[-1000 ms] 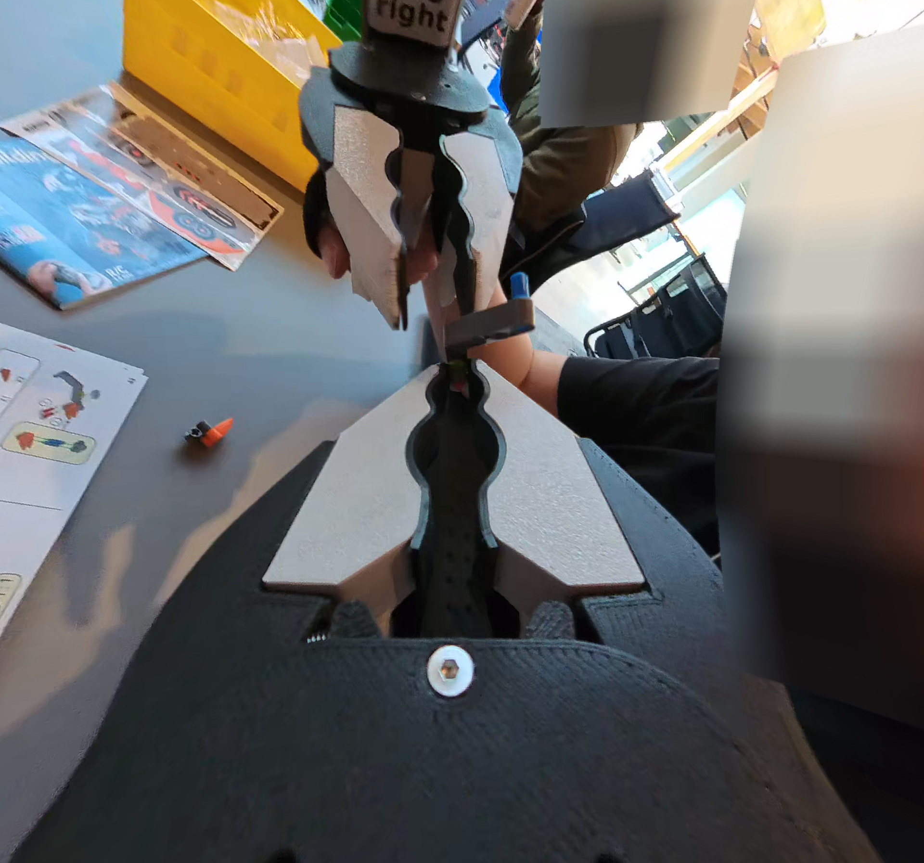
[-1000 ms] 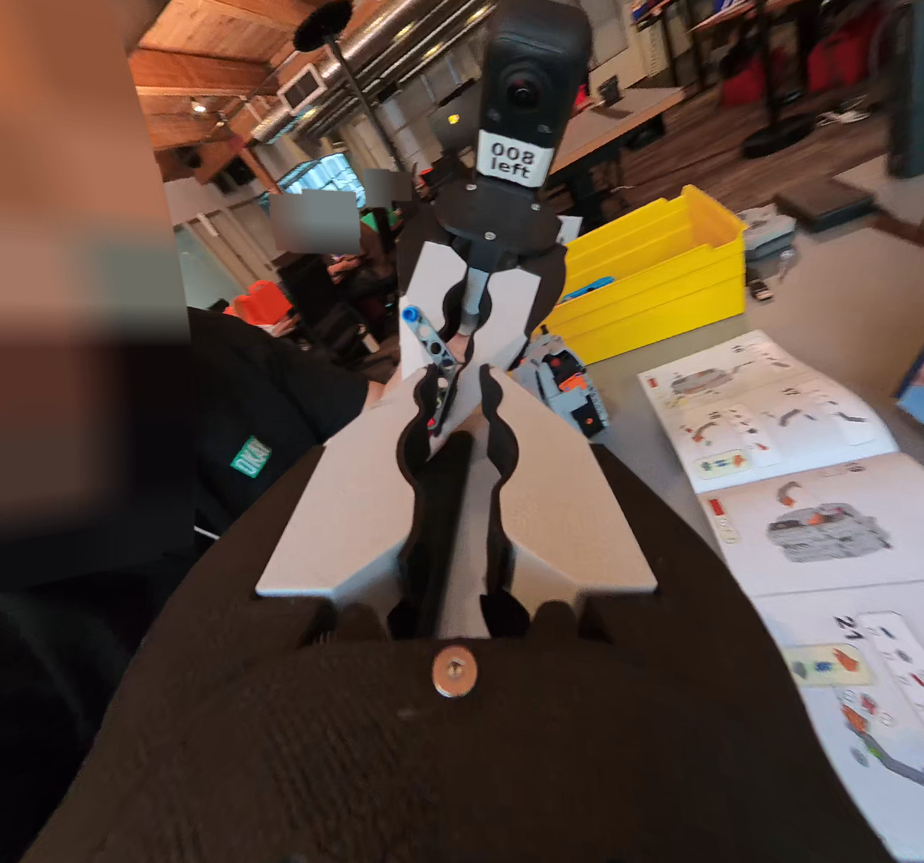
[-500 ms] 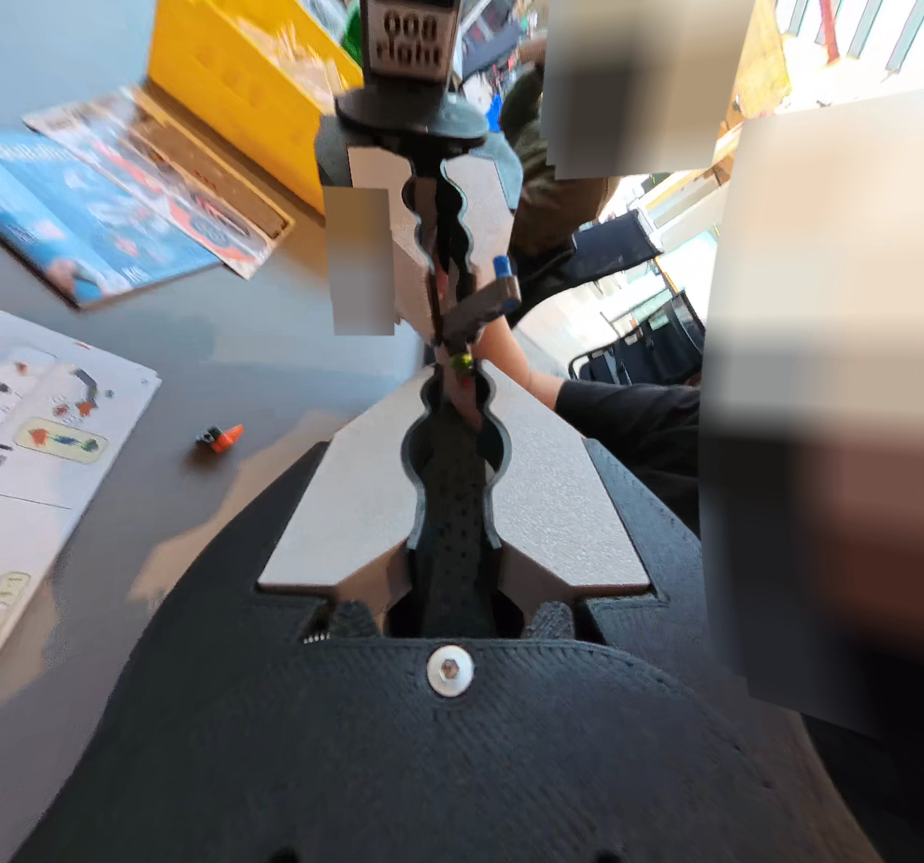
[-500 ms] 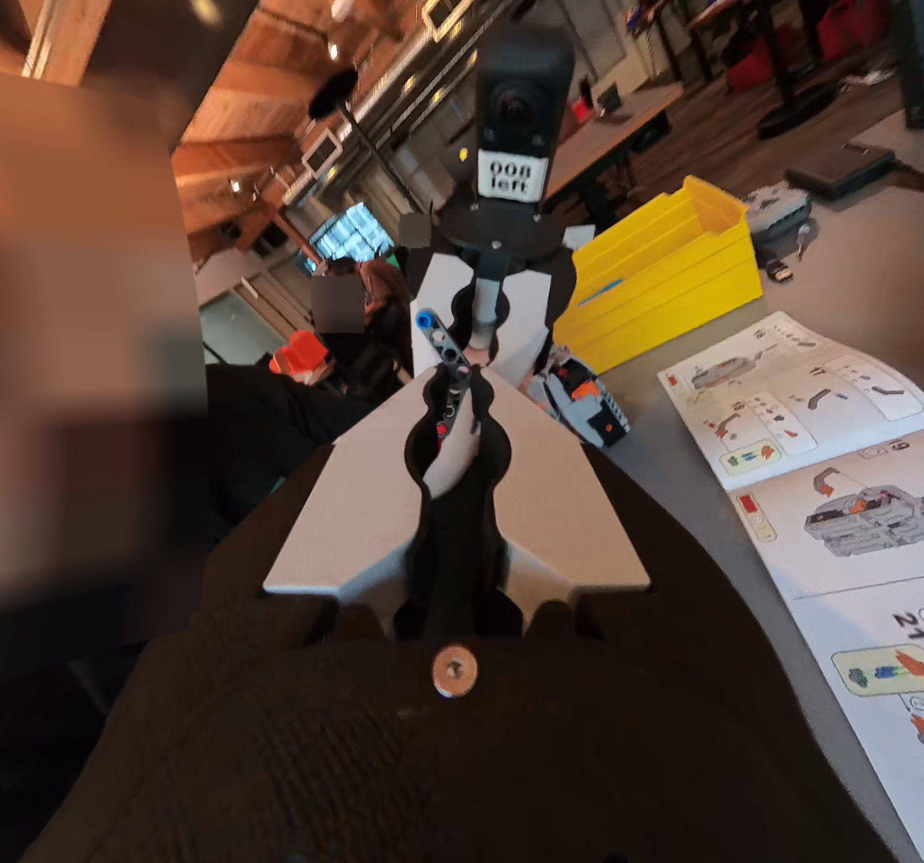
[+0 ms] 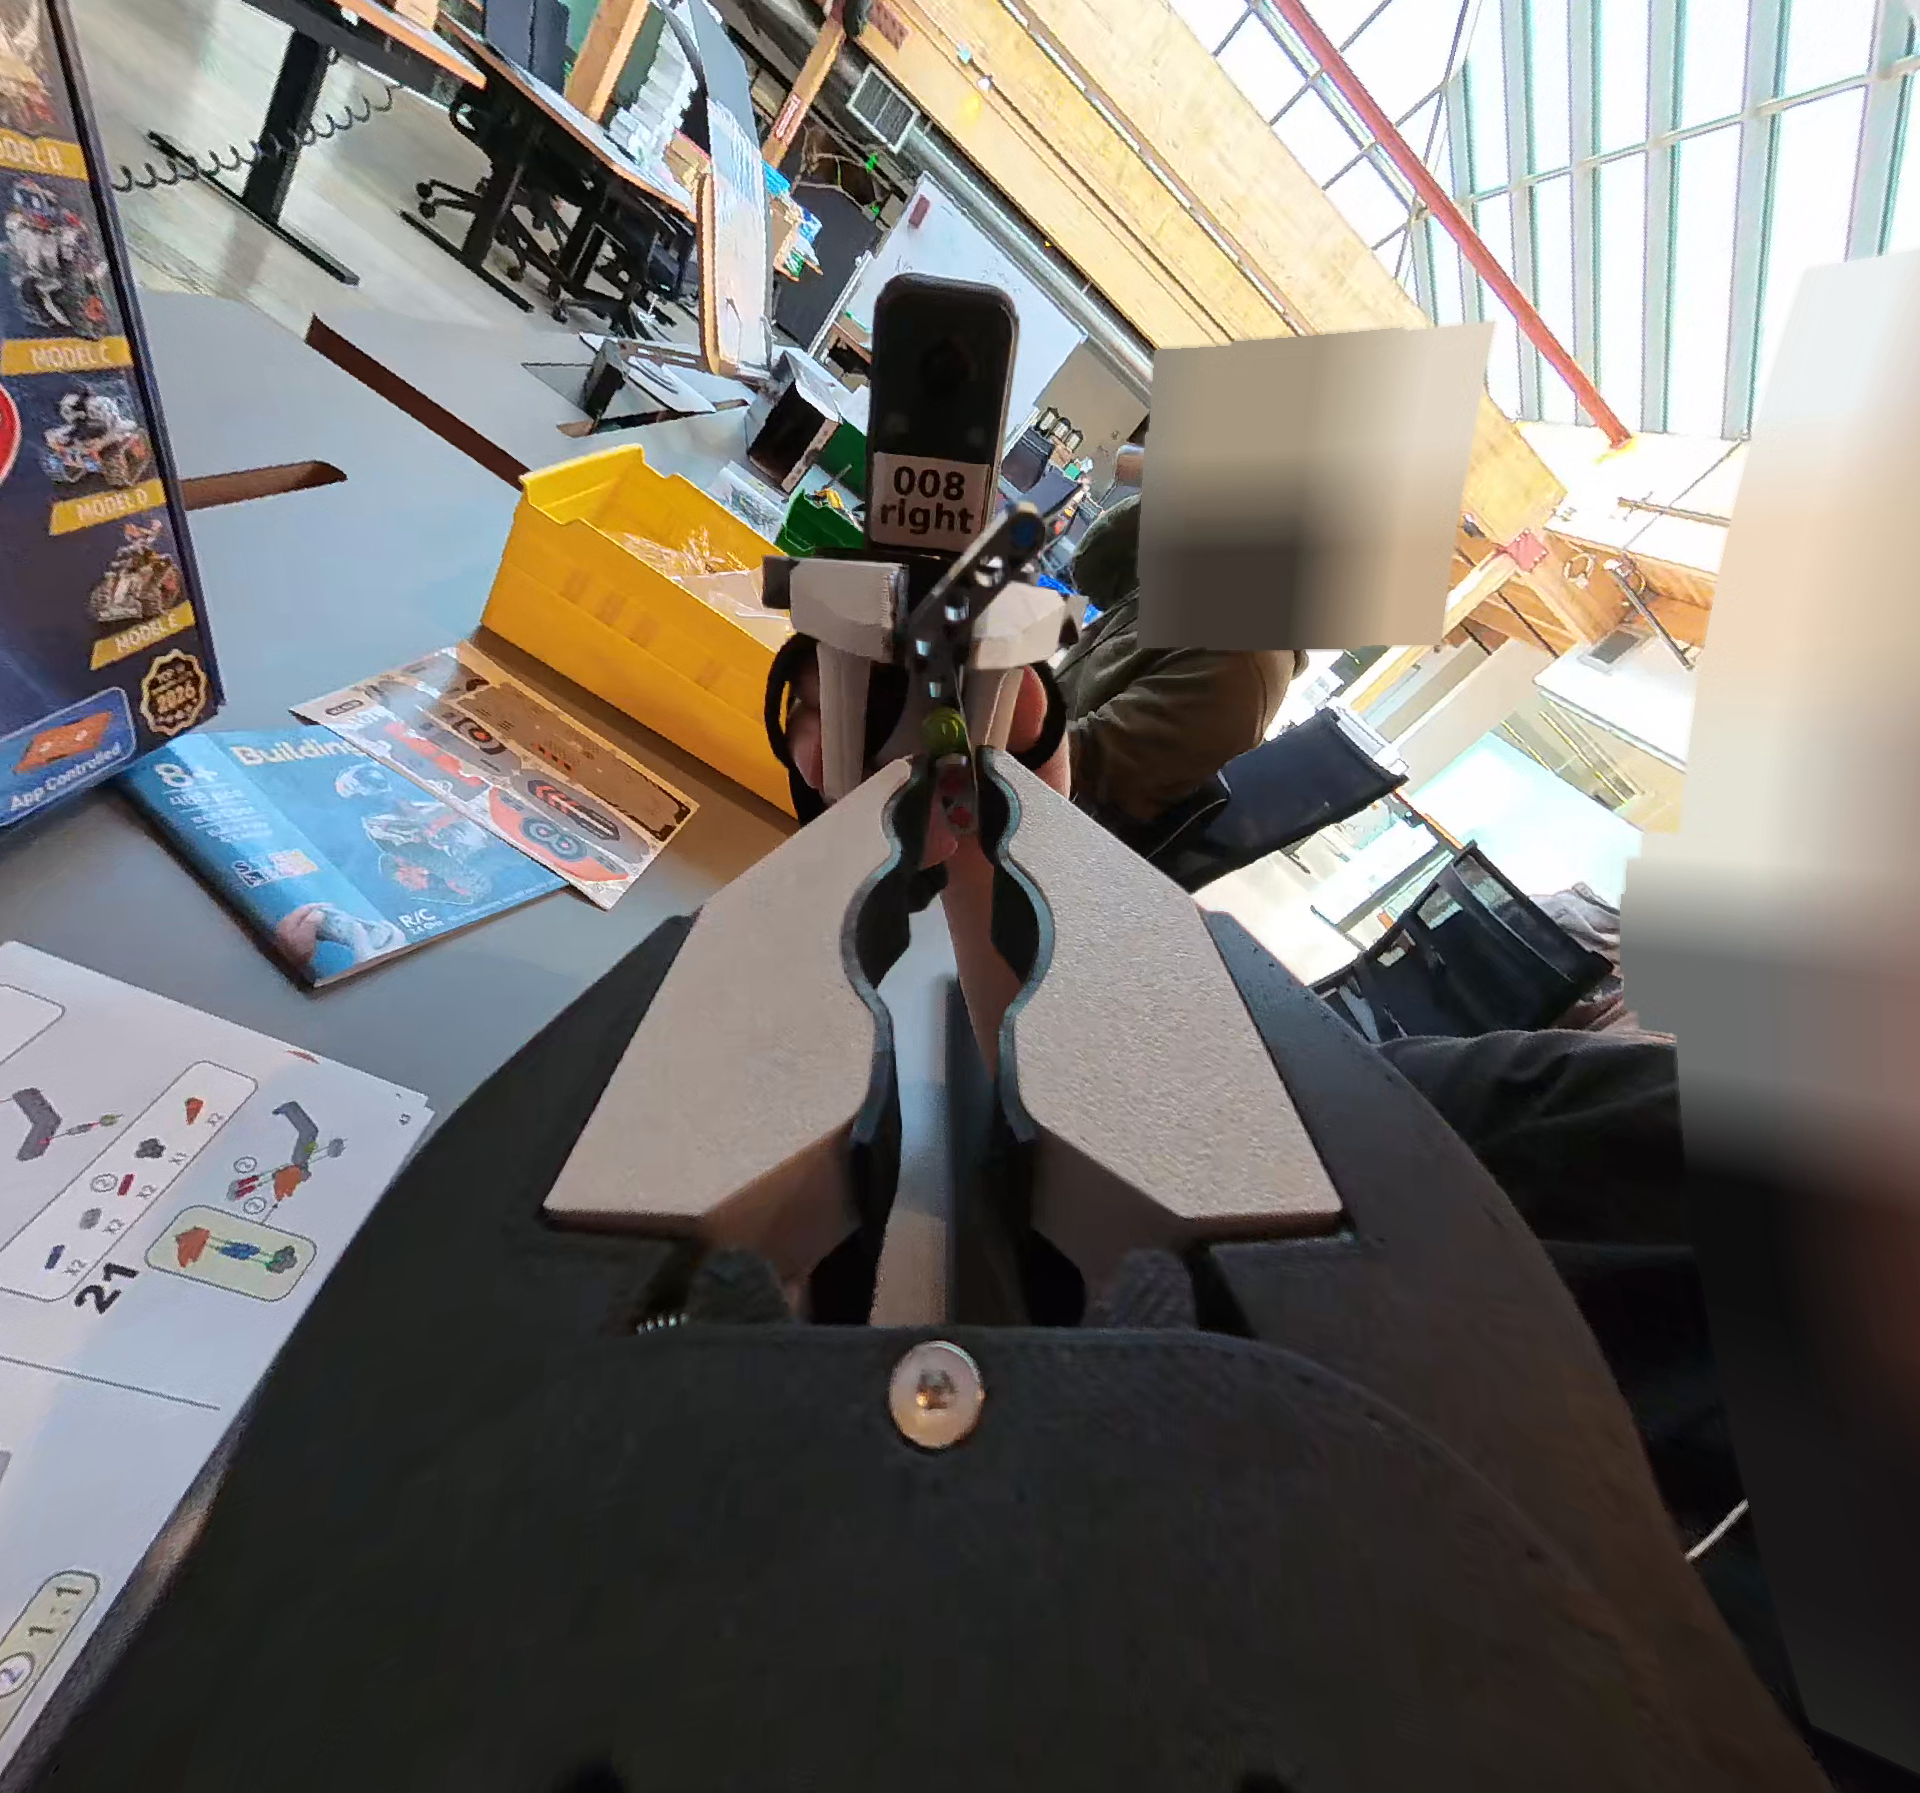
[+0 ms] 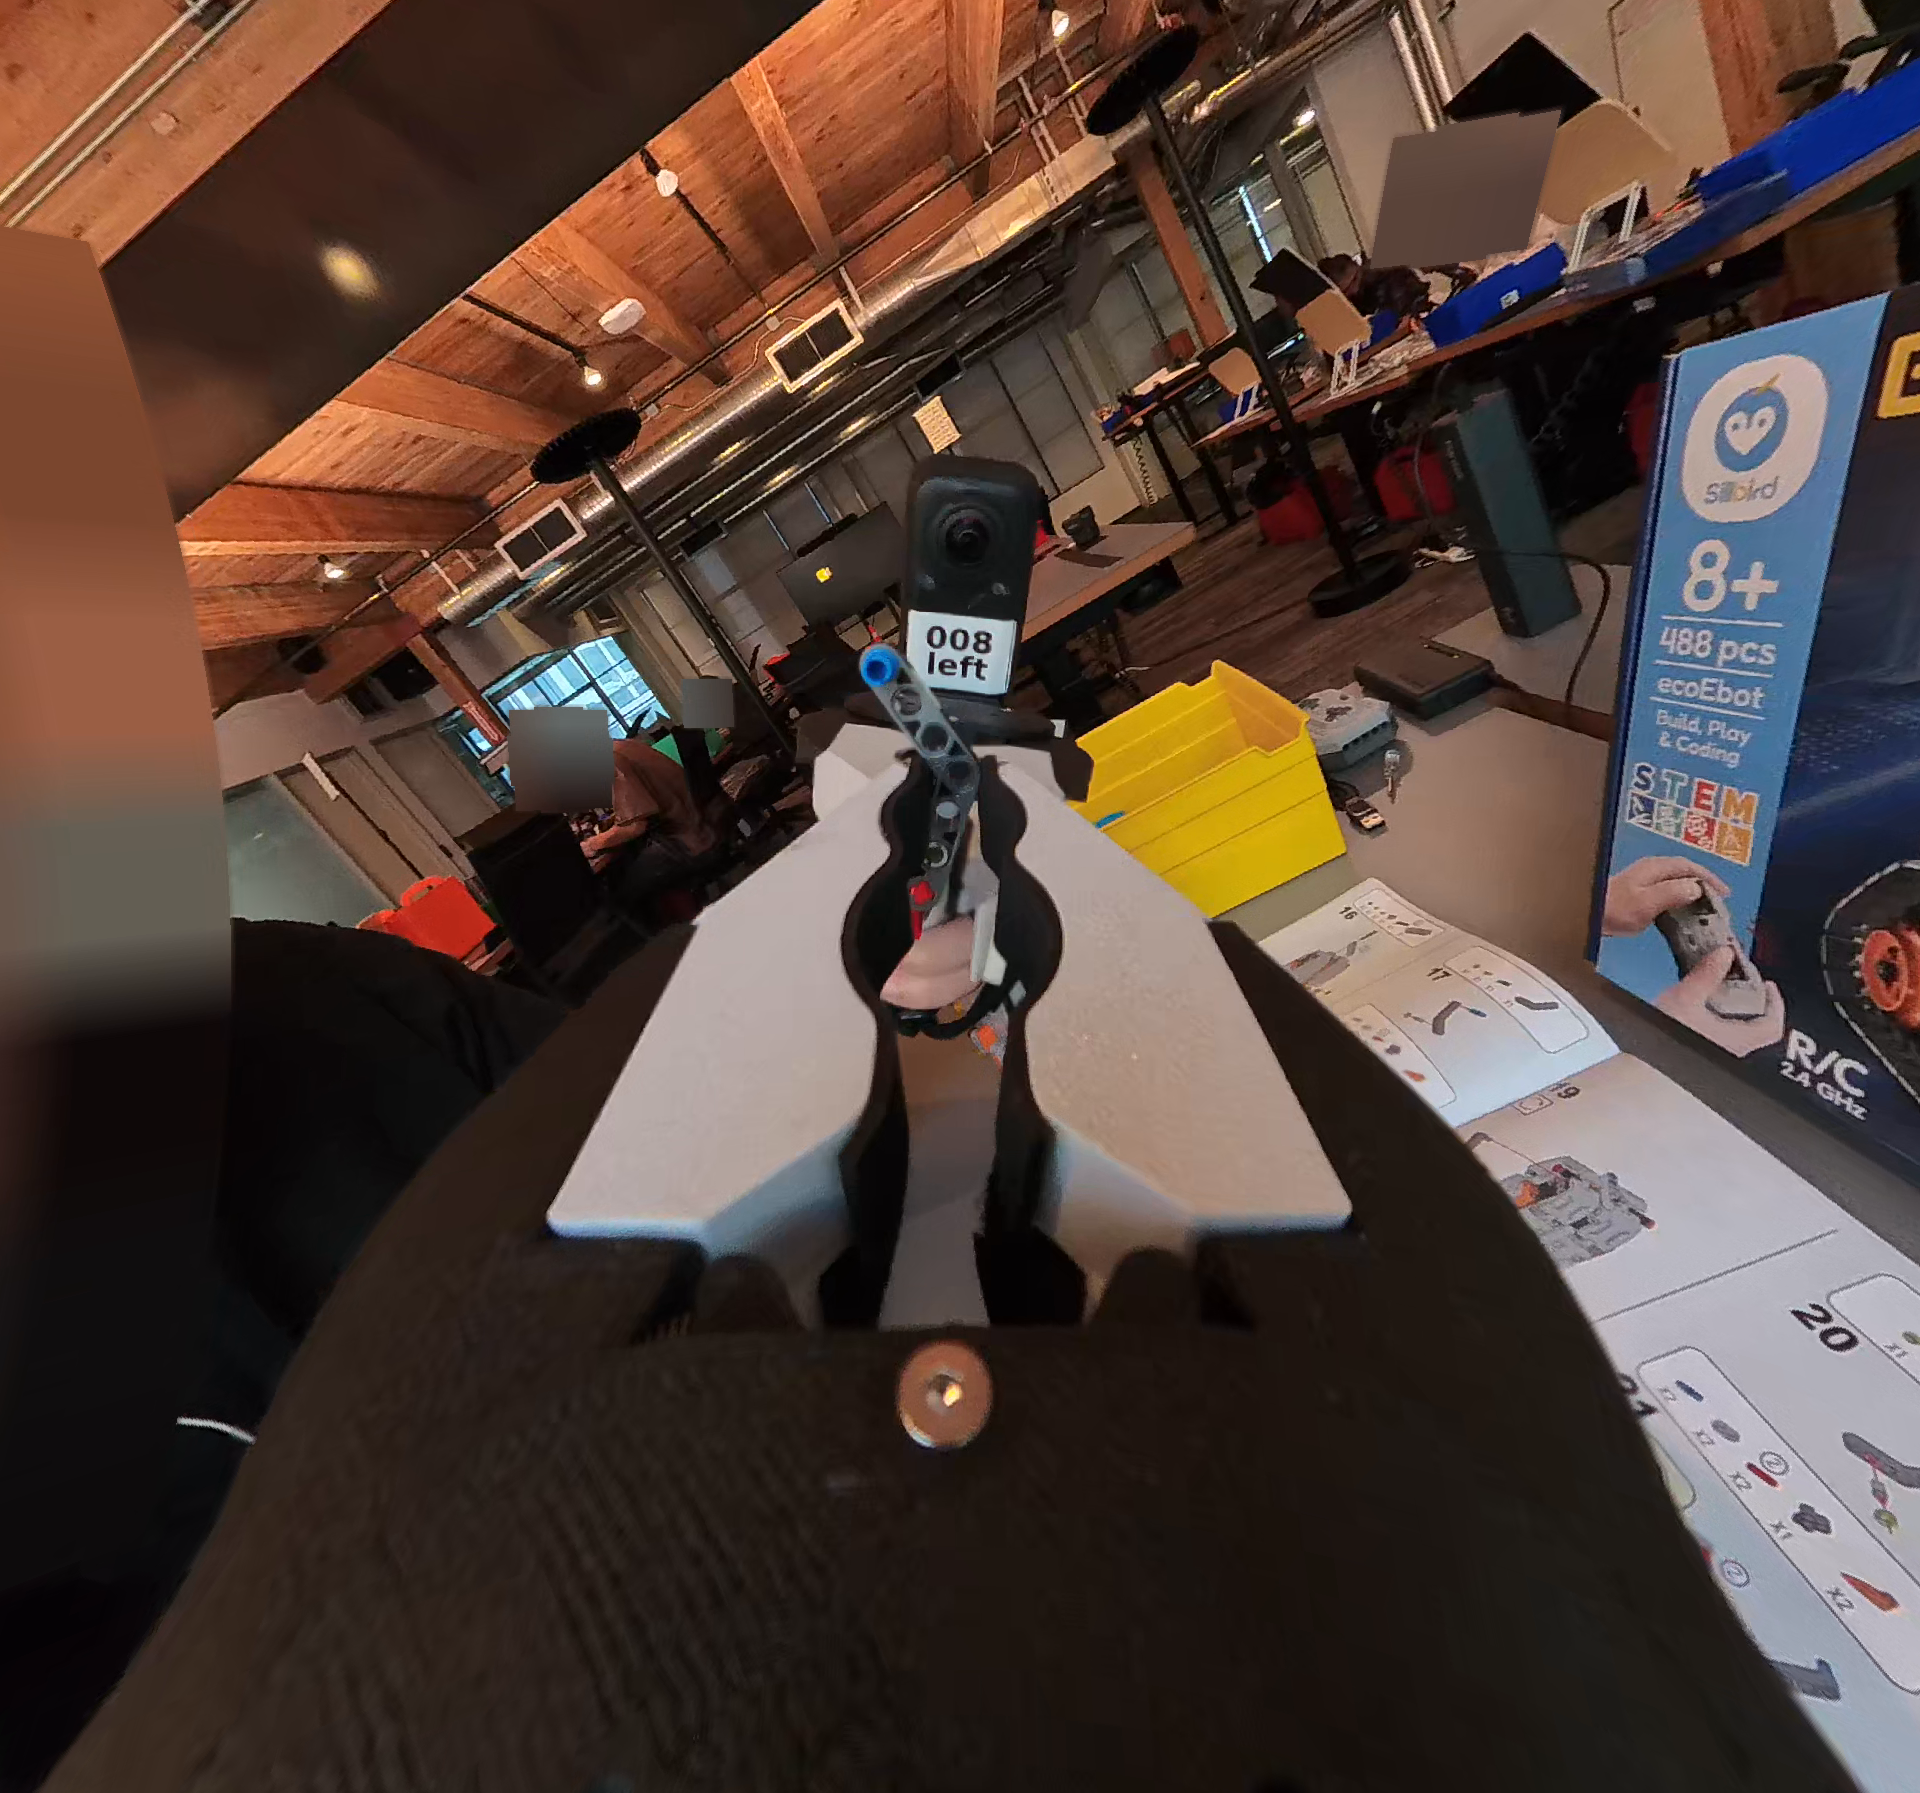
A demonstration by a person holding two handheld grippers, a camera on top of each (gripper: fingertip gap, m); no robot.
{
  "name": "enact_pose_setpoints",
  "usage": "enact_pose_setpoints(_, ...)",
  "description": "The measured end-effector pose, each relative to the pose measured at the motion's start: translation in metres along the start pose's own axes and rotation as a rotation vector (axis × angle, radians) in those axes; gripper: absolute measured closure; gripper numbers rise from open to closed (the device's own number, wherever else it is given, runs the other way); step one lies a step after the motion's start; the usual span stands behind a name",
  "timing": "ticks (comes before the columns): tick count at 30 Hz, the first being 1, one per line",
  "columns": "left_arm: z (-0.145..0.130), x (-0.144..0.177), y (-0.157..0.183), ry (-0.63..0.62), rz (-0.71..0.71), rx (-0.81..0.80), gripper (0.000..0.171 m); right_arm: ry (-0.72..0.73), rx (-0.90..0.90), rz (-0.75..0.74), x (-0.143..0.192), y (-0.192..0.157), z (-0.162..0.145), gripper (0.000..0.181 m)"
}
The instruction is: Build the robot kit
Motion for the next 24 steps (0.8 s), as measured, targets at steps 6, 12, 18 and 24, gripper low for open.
enact_pose_setpoints(6, -0.004, -0.002, -0.001, -0.020, -0.018, 0.048, 0.164, 0.028, 0.037, -0.028, 0.001, 0.002, 0.004, 0.173)
enact_pose_setpoints(12, -0.008, -0.002, -0.003, -0.038, -0.006, 0.077, 0.166, 0.011, 0.051, -0.037, -0.002, 0.002, 0.001, 0.173)
enact_pose_setpoints(18, -0.008, 0.001, -0.002, -0.056, -0.011, 0.065, 0.166, 0.011, 0.066, -0.014, -0.004, 0.002, 0.000, 0.173)
enact_pose_setpoints(24, -0.003, 0.013, -0.003, -0.081, 0.014, 0.038, 0.166, -0.031, 0.264, -0.069, 0.020, -0.006, 0.006, 0.149)
Point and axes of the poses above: each gripper's, where its closed fingertips meet, x back along the fingers, z out of its top, y = z × x across the jaws, the point moved 2 cm from there along x, back along the fingers, and after that the axes turned 15 degrees about -x, right-handed, at the moved point
